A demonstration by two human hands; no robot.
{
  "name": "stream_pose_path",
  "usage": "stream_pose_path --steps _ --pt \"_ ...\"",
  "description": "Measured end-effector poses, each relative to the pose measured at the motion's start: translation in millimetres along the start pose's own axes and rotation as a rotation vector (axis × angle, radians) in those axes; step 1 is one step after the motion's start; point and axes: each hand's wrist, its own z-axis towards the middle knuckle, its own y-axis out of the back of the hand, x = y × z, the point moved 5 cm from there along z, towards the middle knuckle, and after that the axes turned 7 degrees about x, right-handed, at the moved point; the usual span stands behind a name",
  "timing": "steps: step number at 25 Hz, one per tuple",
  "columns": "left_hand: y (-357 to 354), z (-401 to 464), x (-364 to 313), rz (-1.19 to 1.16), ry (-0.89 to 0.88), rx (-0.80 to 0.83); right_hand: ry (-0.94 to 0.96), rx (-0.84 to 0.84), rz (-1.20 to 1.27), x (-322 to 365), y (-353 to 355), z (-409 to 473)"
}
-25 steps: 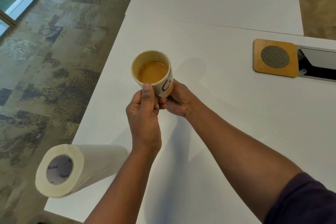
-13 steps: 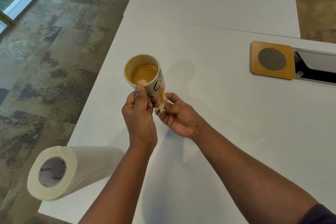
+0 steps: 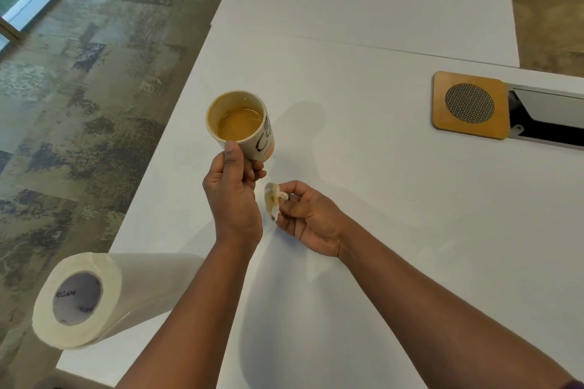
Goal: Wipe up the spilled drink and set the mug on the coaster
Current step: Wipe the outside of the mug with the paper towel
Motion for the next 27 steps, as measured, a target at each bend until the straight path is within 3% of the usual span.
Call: stream_pose_path --steps 8,27 --pt "4.1 20.0 27.7 -0.01 0.055 -0.038 0.14 -0.07 0.018 35.3 21.5 -17.0" --pt "11.0 42.5 69.7 -0.046 0.113 -0.052 0.16 -0.106 0.031 42.4 38.6 -20.3"
